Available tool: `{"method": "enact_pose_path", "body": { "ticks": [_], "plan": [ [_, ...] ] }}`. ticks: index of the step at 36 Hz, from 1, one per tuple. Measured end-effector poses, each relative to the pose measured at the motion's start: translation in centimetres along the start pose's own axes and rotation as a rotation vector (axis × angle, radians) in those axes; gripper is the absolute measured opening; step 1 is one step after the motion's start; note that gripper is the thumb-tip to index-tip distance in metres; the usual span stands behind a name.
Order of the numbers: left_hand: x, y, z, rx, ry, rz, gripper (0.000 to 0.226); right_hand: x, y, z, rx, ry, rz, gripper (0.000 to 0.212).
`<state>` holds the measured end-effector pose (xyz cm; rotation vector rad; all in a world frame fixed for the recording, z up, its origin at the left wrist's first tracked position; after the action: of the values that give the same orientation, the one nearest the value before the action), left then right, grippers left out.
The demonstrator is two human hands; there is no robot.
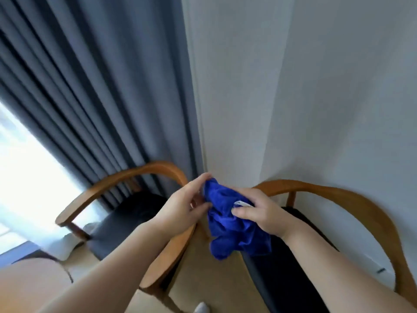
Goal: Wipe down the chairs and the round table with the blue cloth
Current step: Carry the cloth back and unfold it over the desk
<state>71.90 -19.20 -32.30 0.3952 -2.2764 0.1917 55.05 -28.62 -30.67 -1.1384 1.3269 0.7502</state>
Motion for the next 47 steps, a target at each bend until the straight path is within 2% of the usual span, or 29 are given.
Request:
{"method": "enact_pose_path", "body": {
  "ticks": [6,10,16,21,24,27,34,38,41,47],
  "plan": [
    [-2.6,9.9,-4.3,0.166,-0.058,-0.104,0.051,-1.2,-2.2,8.6,-0.279,-0.043,-0.019,0.039],
    [-4.7,16.3,-8.0,0.366,-0.112,-0.23,0.033,-2.1,-3.7,15.2,-0.432,-0.111,-0.061,0.042],
    [-7.8,26.8,-13.5,0.557,-0.295,-0.392,0.019,-3.1,-5.8,25.4,-0.568,-0.147,-0.047,0.045],
    [-10.1,36.9,-18.3,0.667,-0.262,-0.523,0.007,-4.7,-7.1,35.1,-0.639,-0.08,-0.085,0.035],
    [-10.6,42.7,-21.0,0.716,-0.251,-0.588,0.016,-5.4,-7.2,41.9,-0.748,-0.058,-0.101,0.033],
    [-11.6,48.2,-23.3,0.779,-0.254,-0.636,0.011,-6.0,-6.9,48.7,-0.882,0.011,-0.196,0.042],
    [-12.6,59.3,-25.4,0.898,-0.192,-0.774,0.012,-7.5,-5.6,61.5,-0.969,0.187,-0.434,0.056],
    [-12.9,64.1,-25.5,1.026,-0.178,-0.877,0.019,-8.6,-5.2,67.4,-1.103,0.28,-0.53,0.049],
    [-12.8,67.7,-25.1,1.103,-0.157,-0.984,0.019,-9.5,-5.1,71.7,-1.224,0.356,-0.638,0.035],
    [-11.9,75.6,-24.9,1.203,-0.084,-1.297,0.032,-11.8,-3.9,80.1,-1.516,0.405,-0.837,0.045]
  ]
}}
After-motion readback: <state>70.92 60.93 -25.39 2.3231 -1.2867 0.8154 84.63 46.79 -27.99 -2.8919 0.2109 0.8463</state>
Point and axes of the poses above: each hand's wrist, its own y-axis away from the middle knuckle, its own z-axis out of the palm, x = y × z, the point moved 3 cm from there along -y, towards the middle knuckle, and after that the axes turned 12 degrees about -z, right-handed, at the moved point
